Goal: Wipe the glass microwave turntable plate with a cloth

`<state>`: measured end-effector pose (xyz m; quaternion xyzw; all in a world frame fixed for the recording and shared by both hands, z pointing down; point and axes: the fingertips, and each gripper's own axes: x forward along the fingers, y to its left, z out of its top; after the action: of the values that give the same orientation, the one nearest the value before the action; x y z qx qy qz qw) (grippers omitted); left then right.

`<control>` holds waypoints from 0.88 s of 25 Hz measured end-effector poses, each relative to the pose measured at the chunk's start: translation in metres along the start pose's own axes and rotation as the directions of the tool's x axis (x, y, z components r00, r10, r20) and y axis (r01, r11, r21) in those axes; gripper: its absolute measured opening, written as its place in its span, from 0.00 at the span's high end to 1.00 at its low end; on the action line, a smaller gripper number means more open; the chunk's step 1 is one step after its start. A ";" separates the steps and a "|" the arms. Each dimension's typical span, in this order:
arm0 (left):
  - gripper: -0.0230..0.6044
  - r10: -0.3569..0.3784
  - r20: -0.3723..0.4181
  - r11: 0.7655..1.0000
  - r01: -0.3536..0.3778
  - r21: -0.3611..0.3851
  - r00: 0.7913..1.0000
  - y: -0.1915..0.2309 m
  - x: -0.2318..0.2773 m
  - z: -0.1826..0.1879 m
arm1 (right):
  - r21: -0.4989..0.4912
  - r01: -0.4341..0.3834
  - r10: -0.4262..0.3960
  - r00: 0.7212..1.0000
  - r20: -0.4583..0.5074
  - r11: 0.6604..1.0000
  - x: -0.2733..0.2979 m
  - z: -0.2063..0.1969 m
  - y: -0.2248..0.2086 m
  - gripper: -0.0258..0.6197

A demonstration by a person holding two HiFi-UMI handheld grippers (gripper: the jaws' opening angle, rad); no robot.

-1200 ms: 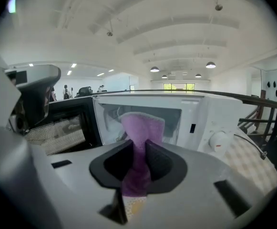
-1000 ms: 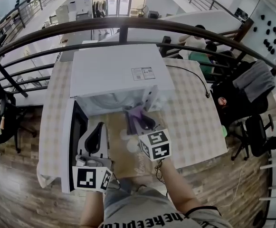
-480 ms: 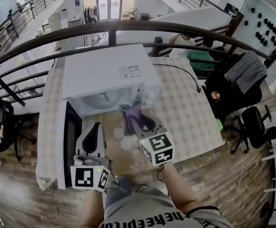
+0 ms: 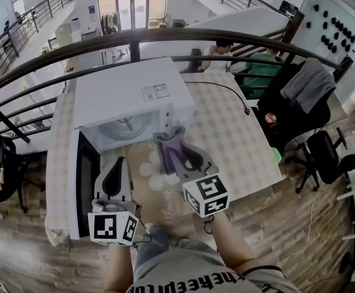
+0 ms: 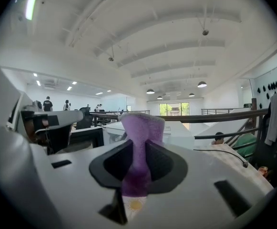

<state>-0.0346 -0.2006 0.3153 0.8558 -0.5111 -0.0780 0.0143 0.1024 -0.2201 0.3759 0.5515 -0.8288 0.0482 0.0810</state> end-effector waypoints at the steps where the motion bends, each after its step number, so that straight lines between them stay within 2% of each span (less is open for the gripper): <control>1: 0.95 -0.001 0.000 1.000 0.001 0.001 1.000 -0.002 -0.001 0.001 | 0.002 0.002 -0.002 1.000 0.006 1.000 -0.003 0.002 -0.001 0.83; 22: 0.95 0.010 0.010 0.999 -0.010 0.037 1.000 -0.029 -0.020 0.019 | -0.018 0.014 -0.011 0.988 0.155 1.000 -0.066 0.041 -0.001 0.83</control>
<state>-0.0217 -0.1682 0.2964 0.8529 -0.5169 -0.0726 -0.0037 0.1250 -0.1676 0.3228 0.5581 -0.8295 -0.0030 0.0220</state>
